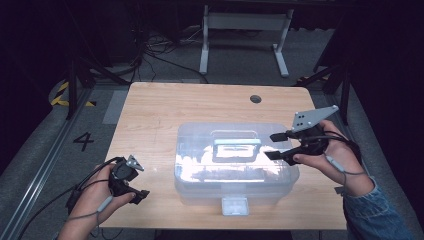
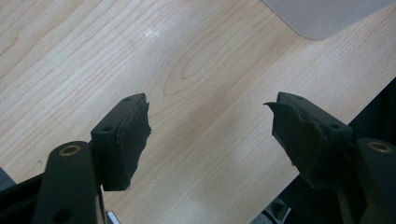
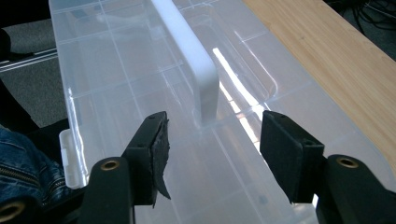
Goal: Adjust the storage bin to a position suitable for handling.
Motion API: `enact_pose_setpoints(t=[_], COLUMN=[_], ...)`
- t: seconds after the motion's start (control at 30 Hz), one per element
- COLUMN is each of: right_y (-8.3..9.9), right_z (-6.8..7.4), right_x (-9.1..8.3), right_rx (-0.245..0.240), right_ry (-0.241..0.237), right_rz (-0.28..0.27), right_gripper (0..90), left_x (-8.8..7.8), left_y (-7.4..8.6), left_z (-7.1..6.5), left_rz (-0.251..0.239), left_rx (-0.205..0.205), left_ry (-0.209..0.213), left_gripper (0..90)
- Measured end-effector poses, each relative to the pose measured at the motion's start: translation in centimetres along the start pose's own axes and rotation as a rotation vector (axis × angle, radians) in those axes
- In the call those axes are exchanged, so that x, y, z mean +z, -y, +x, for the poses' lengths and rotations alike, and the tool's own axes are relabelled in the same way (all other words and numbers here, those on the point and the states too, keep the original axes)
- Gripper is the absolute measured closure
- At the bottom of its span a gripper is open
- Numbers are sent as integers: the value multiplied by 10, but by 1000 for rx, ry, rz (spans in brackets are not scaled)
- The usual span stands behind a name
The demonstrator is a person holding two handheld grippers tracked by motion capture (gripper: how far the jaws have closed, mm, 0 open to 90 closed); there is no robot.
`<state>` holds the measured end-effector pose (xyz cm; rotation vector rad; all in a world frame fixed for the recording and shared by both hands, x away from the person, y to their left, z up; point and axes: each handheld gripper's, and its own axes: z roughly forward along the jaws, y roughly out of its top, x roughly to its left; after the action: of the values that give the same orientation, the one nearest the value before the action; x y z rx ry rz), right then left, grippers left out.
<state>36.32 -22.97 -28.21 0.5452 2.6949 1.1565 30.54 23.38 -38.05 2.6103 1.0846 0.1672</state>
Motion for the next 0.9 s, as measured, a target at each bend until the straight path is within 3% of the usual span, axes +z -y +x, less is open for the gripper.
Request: enact_pose_setpoints(t=[0.33, 0.5, 0.57, 0.7, 0.9], right_y=[-9, -18, -21, -25, -27], right_z=[-5, -2, -1, 1, -1], right_x=[29, 38, 40, 40, 40], right_rx=[-5, -35, -50, -83, -83], right_ry=[-43, -55, -57, -44, -58], right_rz=[3, -1, -1, 19, 28], right_gripper=[476, 589, 724, 736, 743], left_x=[4, 5, 5, 4, 3], left_y=[-1, -2, -2, -1, -1], left_z=[-1, -1, -1, -1, -1], left_rz=[0, 2, 2, -2, -5], left_rx=[6, 7, 13, 7, 10], left_ry=[9, 8, 13, 12, 13], left_gripper=[286, 285, 285, 286, 286])
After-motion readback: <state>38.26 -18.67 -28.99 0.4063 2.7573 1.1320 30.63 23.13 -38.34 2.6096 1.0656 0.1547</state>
